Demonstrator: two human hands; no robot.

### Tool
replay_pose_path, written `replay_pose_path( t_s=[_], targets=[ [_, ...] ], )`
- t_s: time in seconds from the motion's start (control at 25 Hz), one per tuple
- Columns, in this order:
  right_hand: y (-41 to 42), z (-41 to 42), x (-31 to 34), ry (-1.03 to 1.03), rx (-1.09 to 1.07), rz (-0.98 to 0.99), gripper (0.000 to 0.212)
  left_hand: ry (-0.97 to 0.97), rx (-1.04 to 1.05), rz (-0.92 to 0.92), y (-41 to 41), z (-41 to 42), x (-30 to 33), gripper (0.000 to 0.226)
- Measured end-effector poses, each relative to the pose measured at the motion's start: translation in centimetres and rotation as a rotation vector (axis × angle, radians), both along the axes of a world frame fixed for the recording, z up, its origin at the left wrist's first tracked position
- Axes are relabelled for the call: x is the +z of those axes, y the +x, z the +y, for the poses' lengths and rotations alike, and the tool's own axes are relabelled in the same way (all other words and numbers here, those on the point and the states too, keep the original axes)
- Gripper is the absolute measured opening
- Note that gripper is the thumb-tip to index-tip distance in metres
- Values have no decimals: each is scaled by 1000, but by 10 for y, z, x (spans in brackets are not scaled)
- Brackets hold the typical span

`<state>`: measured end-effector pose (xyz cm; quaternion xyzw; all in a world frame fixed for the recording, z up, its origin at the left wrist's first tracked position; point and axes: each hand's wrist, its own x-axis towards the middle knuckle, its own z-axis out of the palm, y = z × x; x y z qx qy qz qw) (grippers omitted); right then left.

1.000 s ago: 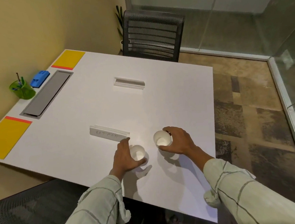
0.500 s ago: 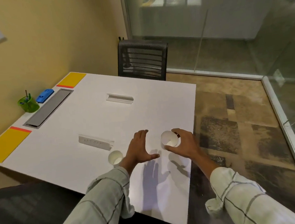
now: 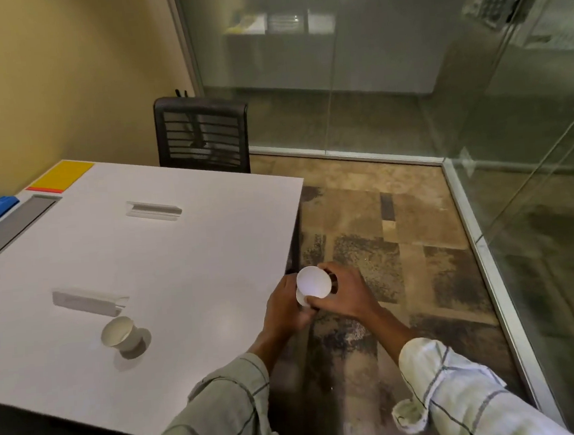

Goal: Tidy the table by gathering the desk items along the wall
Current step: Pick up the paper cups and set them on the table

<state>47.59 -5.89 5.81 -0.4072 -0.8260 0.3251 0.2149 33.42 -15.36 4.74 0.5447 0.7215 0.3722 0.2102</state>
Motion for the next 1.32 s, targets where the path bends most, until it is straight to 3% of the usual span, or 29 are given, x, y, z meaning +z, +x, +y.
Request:
replay_pose_path(
  t_s=[0.4,0.68,0.96,1.32],
  targets=[
    [12,158,-31,-30,-20,10,80,7,12,-27,10,167,-33,72],
    [-29,360,-43,-28,-48,3,83,34,6,-141,-31,369,-49,67],
    [-78,539,-15,2,0,42,74,42,15,-77,-82,546,-18,64],
    [-192,798,-40,17,188,7,69,9,298,-30,-169,782,-44,63]
  ],
)
